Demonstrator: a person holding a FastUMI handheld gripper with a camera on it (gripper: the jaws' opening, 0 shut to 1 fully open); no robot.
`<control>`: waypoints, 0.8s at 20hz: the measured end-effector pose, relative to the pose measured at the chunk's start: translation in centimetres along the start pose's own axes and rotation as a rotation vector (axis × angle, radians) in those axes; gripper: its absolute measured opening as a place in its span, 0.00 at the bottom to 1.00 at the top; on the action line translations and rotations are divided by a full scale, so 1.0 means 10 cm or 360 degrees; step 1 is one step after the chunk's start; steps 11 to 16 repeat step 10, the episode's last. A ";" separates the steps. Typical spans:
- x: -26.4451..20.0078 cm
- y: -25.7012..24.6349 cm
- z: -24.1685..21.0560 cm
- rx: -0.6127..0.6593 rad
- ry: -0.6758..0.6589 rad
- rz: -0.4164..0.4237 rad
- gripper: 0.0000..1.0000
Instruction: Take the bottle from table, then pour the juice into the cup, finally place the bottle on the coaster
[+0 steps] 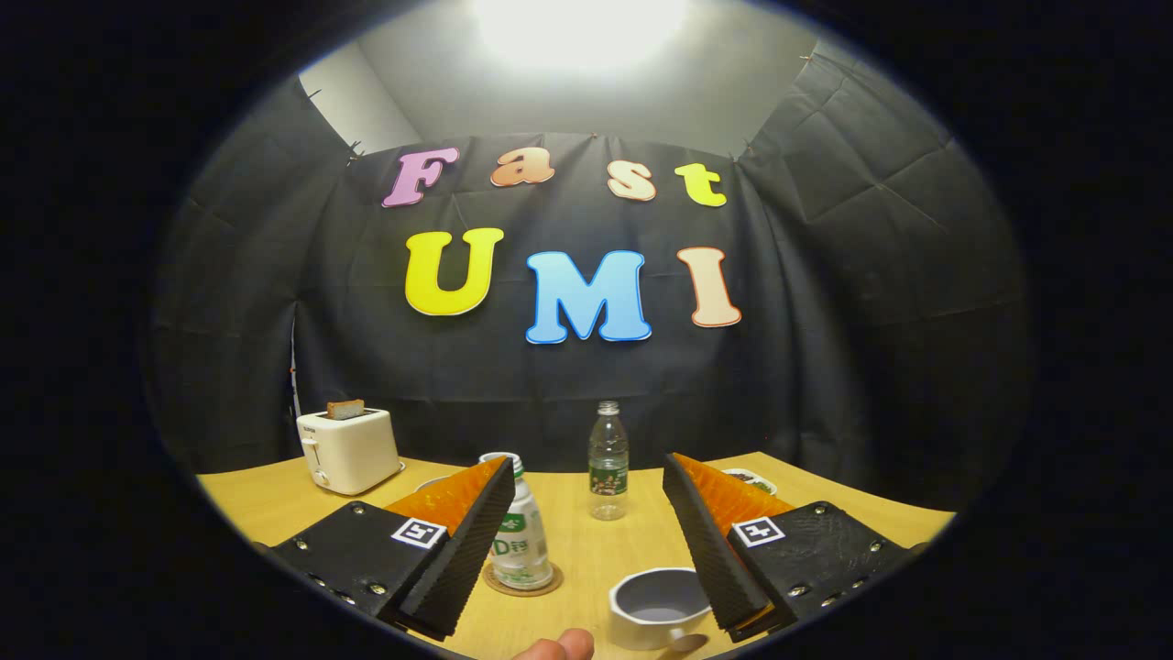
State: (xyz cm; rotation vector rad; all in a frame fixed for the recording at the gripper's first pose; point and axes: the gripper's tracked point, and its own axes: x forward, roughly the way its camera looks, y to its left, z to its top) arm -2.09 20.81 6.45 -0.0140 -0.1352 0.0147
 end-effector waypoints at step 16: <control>-0.02 -1.34 -0.12 -0.0018 -0.0011 -0.0203 0.98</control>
